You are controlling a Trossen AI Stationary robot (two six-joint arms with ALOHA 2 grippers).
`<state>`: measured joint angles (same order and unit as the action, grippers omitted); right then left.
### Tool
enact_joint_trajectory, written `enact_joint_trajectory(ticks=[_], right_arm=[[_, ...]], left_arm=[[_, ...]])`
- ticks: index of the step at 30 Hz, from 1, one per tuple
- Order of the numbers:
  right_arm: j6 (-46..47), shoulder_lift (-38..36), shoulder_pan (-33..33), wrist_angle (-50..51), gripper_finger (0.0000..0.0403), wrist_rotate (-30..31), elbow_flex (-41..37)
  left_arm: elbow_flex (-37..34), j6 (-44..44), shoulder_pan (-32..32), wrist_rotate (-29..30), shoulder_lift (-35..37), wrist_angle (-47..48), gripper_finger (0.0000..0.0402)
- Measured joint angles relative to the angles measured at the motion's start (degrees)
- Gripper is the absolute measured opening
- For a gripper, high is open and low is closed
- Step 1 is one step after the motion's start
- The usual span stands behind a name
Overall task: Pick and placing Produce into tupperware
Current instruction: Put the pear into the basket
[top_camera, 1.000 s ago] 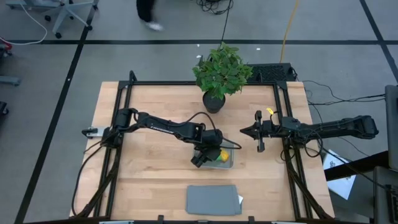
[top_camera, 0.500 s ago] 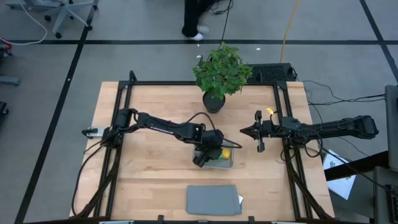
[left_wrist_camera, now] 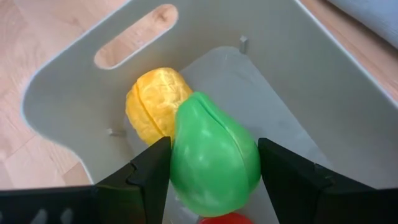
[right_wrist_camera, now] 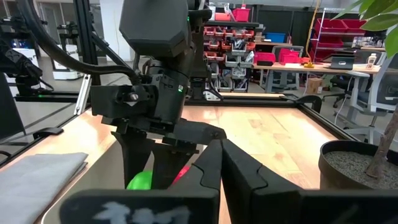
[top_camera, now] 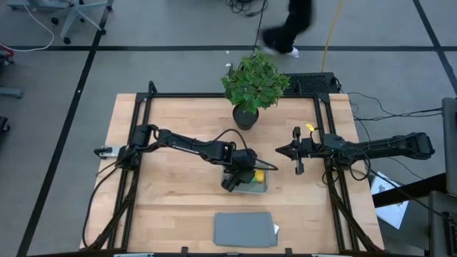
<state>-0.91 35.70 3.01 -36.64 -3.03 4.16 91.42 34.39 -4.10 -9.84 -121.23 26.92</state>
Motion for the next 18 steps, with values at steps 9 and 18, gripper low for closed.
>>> enact_joint_trajectory(ticks=[9, 18], right_arm=[[-0.44, 0.00, 0.02, 0.00, 0.0000, 0.00, 0.00], [-0.44, 0.00, 0.01, 0.00, 0.0000, 0.00, 0.00]], left_arm=[[0.00, 1.03, 0.24, 0.00, 0.00, -1.44, 0.0214], [0.02, 1.08, 0.33, 0.00, 0.00, -1.25, 0.0214]])
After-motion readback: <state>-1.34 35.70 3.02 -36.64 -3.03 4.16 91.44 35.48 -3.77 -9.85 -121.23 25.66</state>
